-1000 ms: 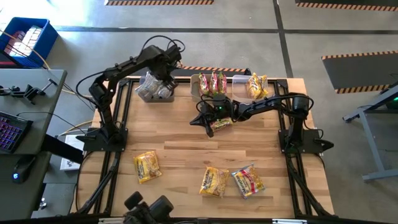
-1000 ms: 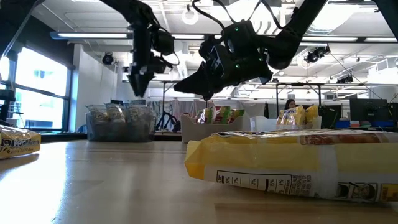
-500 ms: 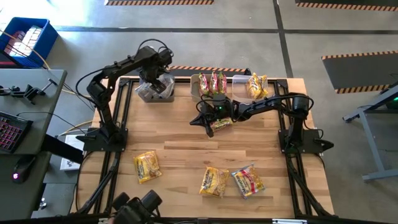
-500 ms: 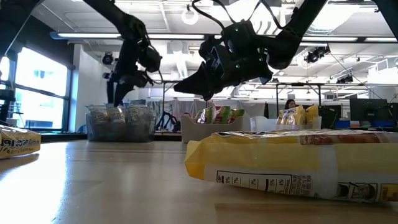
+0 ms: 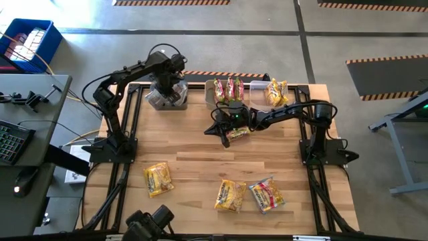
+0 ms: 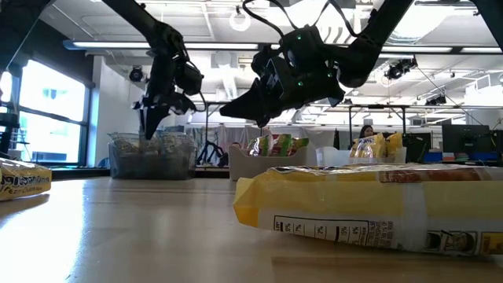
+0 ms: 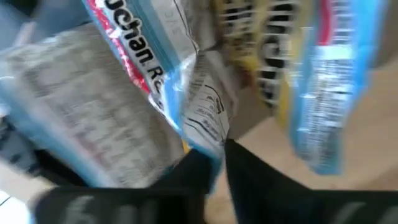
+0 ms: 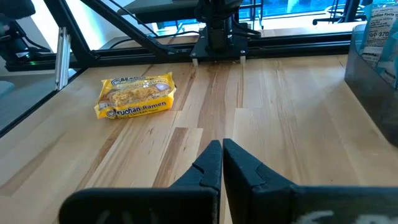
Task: Sort Maruchan noodles
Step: Put the top blue noodle pack into the black bin
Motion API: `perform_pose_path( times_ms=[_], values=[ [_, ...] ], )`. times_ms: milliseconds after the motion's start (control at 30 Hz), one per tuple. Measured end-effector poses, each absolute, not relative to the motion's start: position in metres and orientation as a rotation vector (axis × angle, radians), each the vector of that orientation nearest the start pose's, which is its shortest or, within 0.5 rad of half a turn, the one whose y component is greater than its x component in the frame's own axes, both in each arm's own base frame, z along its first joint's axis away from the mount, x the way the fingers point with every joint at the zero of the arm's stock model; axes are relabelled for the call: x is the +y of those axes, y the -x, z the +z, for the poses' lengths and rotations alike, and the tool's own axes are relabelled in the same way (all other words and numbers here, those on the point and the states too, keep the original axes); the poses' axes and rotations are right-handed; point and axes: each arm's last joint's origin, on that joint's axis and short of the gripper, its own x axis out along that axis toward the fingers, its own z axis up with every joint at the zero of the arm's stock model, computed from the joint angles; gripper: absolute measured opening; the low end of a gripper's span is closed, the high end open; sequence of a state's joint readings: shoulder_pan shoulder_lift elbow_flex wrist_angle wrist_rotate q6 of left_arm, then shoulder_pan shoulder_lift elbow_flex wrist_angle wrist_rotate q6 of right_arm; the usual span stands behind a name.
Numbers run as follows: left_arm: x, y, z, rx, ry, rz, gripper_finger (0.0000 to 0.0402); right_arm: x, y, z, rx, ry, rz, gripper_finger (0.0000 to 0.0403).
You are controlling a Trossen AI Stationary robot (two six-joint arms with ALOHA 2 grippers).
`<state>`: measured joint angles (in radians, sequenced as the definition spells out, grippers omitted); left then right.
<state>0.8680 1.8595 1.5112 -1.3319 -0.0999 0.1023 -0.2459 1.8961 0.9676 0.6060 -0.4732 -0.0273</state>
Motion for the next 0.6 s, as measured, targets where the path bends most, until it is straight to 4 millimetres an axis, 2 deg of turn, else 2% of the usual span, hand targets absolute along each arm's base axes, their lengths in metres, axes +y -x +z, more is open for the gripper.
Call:
perform_pose_path(
  times_ms=[100, 433, 600],
  values=[
    [0.2561, -0.2157, 0.2333, 1.604, 0.627, 0.586, 0.0008, -0.0816, -0.3794, 0.1638, 0.299, -0.086, 0.23, 0.0],
    [0.2603, -0.2164, 0.24, 1.456, 0.851, 0.561, 0.0001, -0.0816, -0.3794, 0.1638, 0.297, -0.069, 0.232, 0.0],
    [0.2637, -0.2173, 0.2423, 1.404, 0.886, 0.563, 0.0, -0.0816, -0.3794, 0.1638, 0.297, -0.069, 0.232, 0.0]
  ],
)
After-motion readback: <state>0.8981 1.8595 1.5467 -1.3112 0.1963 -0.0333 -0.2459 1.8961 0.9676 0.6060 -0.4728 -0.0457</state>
